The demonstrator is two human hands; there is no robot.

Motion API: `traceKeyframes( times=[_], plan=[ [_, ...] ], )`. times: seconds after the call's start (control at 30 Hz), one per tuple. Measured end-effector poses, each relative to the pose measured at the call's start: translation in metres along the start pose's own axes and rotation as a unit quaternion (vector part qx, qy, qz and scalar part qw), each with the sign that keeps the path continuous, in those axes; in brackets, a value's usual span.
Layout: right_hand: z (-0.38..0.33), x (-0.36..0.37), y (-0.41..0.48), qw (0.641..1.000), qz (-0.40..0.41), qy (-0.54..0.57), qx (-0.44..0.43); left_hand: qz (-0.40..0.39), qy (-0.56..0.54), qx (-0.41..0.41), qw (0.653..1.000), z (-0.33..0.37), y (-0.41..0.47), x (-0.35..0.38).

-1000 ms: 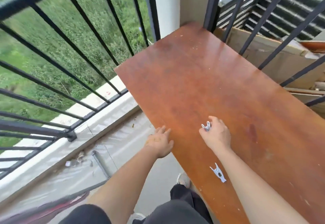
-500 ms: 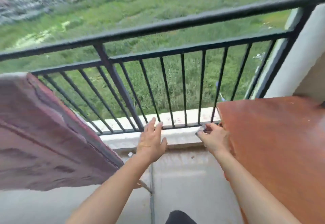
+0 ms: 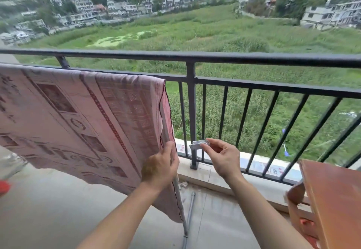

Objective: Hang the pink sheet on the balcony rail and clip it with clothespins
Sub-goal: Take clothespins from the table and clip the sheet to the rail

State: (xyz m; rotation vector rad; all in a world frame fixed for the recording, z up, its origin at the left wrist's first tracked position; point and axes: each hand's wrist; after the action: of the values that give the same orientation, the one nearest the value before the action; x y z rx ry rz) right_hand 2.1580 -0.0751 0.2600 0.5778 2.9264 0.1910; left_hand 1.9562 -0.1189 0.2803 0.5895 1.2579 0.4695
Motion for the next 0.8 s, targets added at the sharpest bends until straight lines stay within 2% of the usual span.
traceKeyframes(
  times=[0.13,0.27,0.3,0.33,0.37,0.43,0.53,0.6,0.7,0.77,0.8],
  plan=[
    [-0.013,0.004,0.011,0.996,0.001,0.087,0.015,0.101,-0.024,0.011,0.995,-0.012,-0.008,-0.004],
    [-0.022,-0.002,0.022,0.988,-0.011,0.147,0.034,0.147,-0.054,-0.135,0.978,-0.007,-0.007,-0.006],
    [-0.024,-0.002,0.023,0.986,-0.016,0.159,0.04,0.152,-0.053,-0.147,0.976,-0.003,-0.004,-0.005],
    [-0.026,-0.002,0.023,0.985,-0.02,0.168,0.045,0.164,-0.048,-0.122,0.978,0.001,0.001,-0.004],
    [-0.028,-0.001,0.022,0.983,-0.023,0.175,0.048,0.179,-0.036,-0.061,0.981,0.004,0.007,-0.004],
    [-0.031,-0.001,0.021,0.982,-0.03,0.179,0.048,0.191,-0.008,0.099,0.977,0.006,0.025,-0.009],
    [-0.034,-0.006,0.021,0.983,-0.036,0.174,0.038,0.124,0.059,0.282,0.949,0.002,0.064,-0.03],
    [-0.036,-0.01,0.022,0.984,-0.039,0.17,0.035,0.022,0.173,0.377,0.91,0.0,0.094,-0.051],
    [-0.038,-0.014,0.02,0.984,-0.044,0.17,0.03,-0.143,0.351,0.427,0.821,0.004,0.138,-0.074],
    [-0.04,-0.012,0.017,0.981,-0.045,0.184,0.032,-0.194,0.403,0.451,0.772,0.021,0.152,-0.083],
    [-0.041,-0.011,0.014,0.98,-0.047,0.19,0.033,-0.214,0.409,0.456,0.761,0.029,0.156,-0.086]
  ],
)
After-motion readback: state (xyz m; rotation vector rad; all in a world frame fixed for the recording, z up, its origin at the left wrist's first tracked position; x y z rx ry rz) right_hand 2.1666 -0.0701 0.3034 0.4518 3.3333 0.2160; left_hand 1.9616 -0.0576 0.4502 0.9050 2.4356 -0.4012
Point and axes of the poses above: each hand's wrist, its own y-axis towards the middle knuckle, its own x-axis out of the palm, z = x × y, and after that the axes turned 14 degrees about z, right-handed
